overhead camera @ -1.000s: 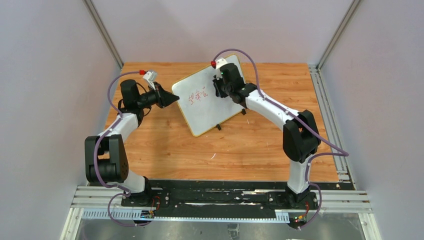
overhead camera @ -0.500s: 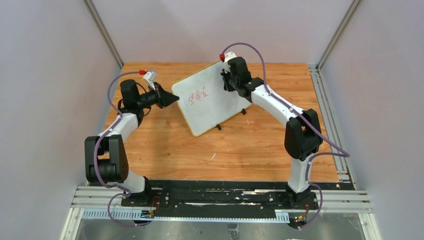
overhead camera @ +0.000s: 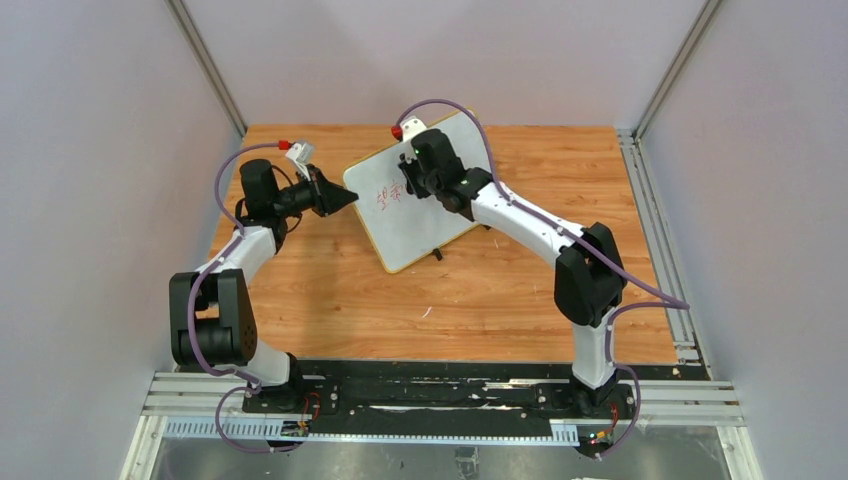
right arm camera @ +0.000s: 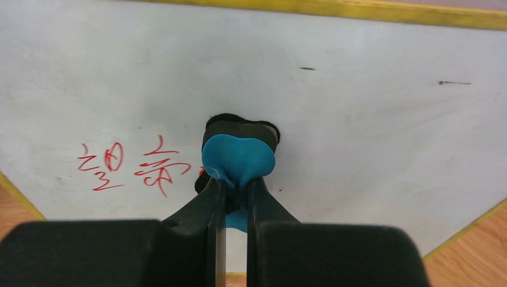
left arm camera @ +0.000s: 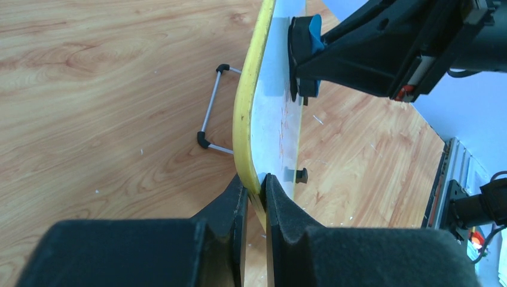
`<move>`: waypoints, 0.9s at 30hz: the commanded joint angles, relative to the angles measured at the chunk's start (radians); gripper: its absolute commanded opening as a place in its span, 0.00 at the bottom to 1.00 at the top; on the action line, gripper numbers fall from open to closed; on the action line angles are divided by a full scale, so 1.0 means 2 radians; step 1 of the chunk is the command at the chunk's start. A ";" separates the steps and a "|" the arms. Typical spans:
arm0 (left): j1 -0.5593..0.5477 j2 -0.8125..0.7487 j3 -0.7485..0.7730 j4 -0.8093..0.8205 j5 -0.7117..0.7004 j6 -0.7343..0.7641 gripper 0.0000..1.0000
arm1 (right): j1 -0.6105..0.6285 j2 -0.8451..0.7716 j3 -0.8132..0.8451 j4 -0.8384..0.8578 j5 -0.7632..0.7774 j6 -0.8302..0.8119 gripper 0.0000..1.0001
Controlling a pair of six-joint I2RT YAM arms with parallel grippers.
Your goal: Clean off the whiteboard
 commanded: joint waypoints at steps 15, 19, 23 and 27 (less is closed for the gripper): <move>0.001 -0.009 0.001 -0.001 -0.008 0.046 0.00 | -0.037 0.011 -0.007 0.001 0.024 -0.023 0.00; 0.001 -0.009 0.001 -0.001 -0.008 0.046 0.00 | -0.069 -0.002 -0.028 0.003 0.026 -0.020 0.01; 0.000 -0.008 0.002 -0.001 -0.008 0.046 0.00 | -0.080 -0.014 -0.050 0.014 0.026 -0.017 0.01; 0.000 -0.007 0.002 -0.001 -0.009 0.047 0.00 | -0.075 -0.016 -0.062 0.020 0.005 -0.005 0.01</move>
